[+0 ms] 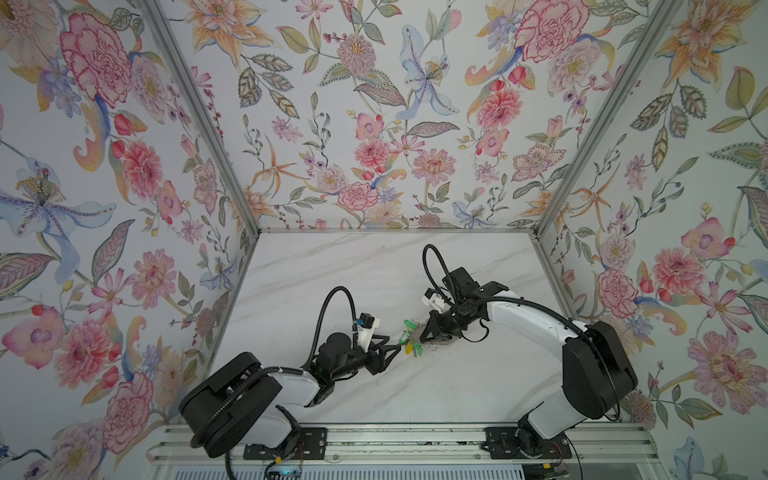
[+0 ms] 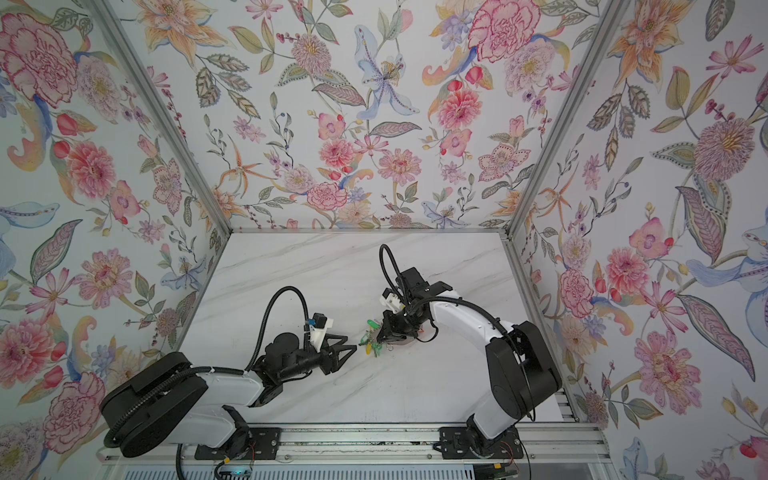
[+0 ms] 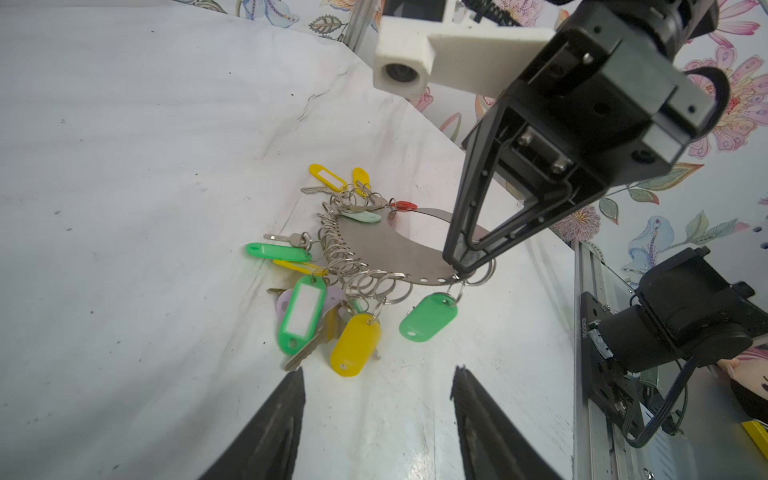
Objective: Remove the keys from the keyring
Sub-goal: 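Reach the left gripper toward the held key holder's split rings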
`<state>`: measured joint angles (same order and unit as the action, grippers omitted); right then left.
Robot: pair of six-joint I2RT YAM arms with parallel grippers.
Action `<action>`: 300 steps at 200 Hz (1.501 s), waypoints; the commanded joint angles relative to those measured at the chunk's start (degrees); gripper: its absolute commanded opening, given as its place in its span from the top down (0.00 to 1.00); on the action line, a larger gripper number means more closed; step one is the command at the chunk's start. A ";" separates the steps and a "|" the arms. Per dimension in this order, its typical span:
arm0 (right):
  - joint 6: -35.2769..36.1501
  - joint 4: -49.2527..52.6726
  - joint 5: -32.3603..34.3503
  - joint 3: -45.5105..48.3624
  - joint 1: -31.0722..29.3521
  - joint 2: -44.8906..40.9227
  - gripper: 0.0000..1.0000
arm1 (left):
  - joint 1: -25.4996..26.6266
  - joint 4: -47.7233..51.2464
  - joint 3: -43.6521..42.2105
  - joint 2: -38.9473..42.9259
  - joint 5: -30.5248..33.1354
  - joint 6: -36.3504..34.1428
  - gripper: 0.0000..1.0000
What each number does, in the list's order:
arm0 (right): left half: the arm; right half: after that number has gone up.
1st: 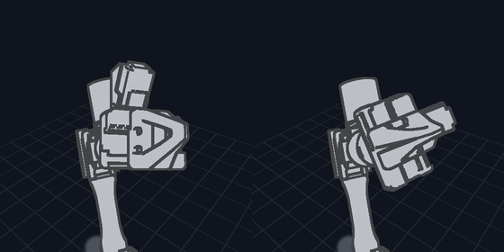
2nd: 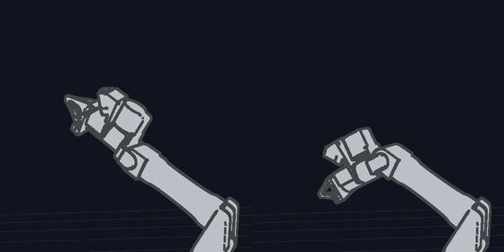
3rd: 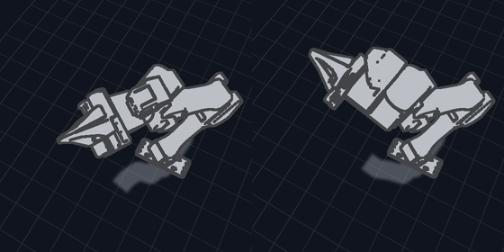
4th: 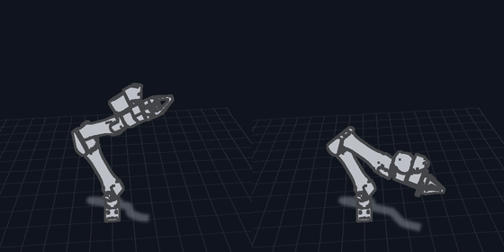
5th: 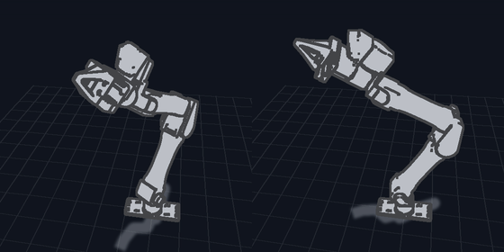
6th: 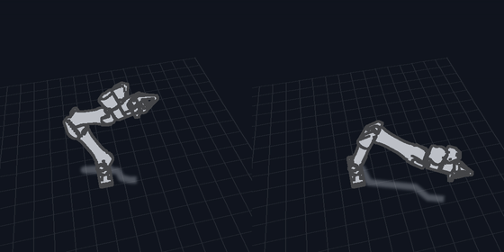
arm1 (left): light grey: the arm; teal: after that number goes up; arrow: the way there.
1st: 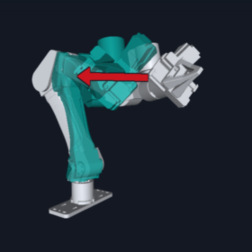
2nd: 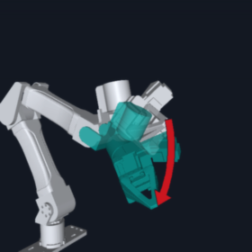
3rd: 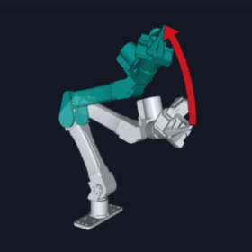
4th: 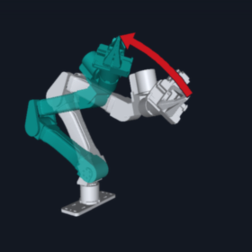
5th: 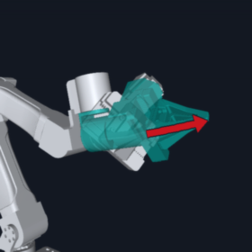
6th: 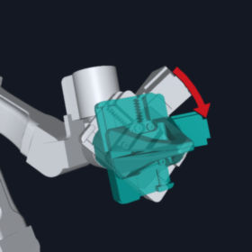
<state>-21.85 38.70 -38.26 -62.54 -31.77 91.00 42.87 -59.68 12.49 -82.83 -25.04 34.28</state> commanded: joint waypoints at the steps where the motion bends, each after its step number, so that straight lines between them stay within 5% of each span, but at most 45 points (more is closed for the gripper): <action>1: -1.02 -1.29 -1.85 1.49 0.30 -2.37 0.98 | 1.37 -10.95 1.28 -3.54 -2.47 -1.74 0.42; 99: -1.73 -4.11 -3.36 1.55 1.17 -4.22 0.98 | 7.81 -1.43 8.34 -5.41 3.71 -16.97 0.54; 300: -2.94 -4.33 -4.46 2.33 1.12 -6.75 1.00 | 9.62 1.26 13.25 -9.89 8.83 -22.19 0.56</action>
<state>-24.29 34.65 -41.21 -60.99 -30.24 85.91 51.96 -58.06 25.36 -93.49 -18.83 13.89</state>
